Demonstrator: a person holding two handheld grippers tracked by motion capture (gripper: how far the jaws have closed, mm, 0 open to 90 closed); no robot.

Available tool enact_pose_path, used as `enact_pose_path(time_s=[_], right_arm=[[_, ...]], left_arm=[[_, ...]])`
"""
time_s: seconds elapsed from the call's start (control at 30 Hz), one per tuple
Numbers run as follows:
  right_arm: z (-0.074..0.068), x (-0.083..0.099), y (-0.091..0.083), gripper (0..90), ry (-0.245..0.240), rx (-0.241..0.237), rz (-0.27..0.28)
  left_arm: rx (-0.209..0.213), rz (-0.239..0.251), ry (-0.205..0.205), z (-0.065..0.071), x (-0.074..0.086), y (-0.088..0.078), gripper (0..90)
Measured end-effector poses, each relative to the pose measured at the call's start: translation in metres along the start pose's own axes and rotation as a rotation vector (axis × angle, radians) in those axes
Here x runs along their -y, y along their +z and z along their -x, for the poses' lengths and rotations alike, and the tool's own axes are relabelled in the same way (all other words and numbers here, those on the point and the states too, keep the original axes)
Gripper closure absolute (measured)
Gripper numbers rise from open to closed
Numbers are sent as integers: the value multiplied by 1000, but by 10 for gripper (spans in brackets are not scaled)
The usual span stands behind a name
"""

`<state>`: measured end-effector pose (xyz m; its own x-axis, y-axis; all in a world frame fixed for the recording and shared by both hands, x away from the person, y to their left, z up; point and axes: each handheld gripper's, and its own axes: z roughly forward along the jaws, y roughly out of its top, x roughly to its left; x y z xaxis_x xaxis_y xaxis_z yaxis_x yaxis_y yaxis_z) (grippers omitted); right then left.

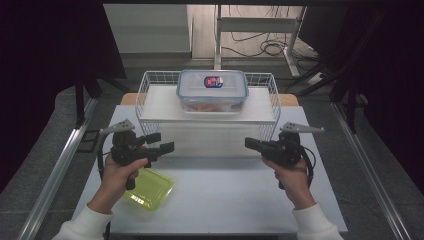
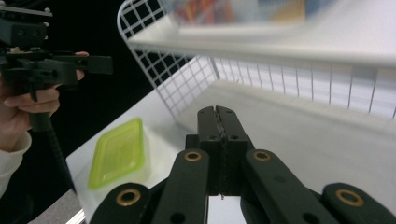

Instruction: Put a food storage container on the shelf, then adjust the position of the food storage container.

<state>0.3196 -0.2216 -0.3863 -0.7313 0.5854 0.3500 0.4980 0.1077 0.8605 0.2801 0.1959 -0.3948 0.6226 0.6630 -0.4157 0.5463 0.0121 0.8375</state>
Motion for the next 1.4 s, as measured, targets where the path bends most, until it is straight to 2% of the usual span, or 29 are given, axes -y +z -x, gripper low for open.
enact_pose_path(time_s=[0.03, 0.1, 0.13, 0.17, 0.2, 0.23, 0.27, 0.43, 0.53, 0.63, 0.7, 0.87, 0.93, 0.97, 1.03, 1.07, 1.13, 1.4], right_arm=[[0, 0, 0, 887, 0, 0, 0], [2, 18, -7, 887, 12, -11, 7], [2, 18, -7, 887, 12, -11, 7], [5, 29, -10, 886, 23, -12, 3], [5, 29, -10, 886, 23, -12, 3], [8, 40, -12, 886, 38, -13, -1], [8, 40, -12, 886, 38, -13, -1], [18, 66, -9, 886, 83, 0, -51], [21, 75, -4, 886, 85, 36, -109], [22, 79, -2, 885, 86, 47, -134], [24, 85, 2, 874, 80, 62, -169], [25, 90, 3, 864, 77, 64, -185], [25, 94, 2, 802, 74, 61, -188], [25, 95, 2, 759, 69, 60, -187], [25, 96, 2, 655, 65, 71, -183], [25, 96, 2, 655, 65, 71, -183], [24, 98, 2, 579, 57, 87, -191], [24, 105, -3, 472, 57, 106, -191]], left_arm=[[0, -3, 0, 0, 5, 0, 242], [-5, -14, -6, -2, 21, -1, 241], [-5, -14, -6, -2, 21, -1, 242], [-2, -17, -12, -3, 25, -1, 242], [-1, -20, -14, -4, 30, -1, 242], [-3, -28, -21, -6, 35, -1, 243], [-2, -33, -23, -7, 38, 0, 243], [-14, -72, -25, -11, 55, 2, 242], [-16, -94, -28, -12, 62, 3, 241], [-26, -109, -27, -13, 67, 5, 242], [-32, -130, -34, -17, 72, 6, 242], [-50, -143, -37, -21, 77, 6, 242], [-53, -148, -36, -23, 79, 4, 242], [-67, -151, -35, -25, 80, 2, 243], [-68, -152, -33, -27, 80, 0, 243], [-68, -152, -33, -27, 80, 0, 246], [-83, -160, -14, -29, 80, -4, 247], [-107, -173, 13, -34, 81, -16, 280]])
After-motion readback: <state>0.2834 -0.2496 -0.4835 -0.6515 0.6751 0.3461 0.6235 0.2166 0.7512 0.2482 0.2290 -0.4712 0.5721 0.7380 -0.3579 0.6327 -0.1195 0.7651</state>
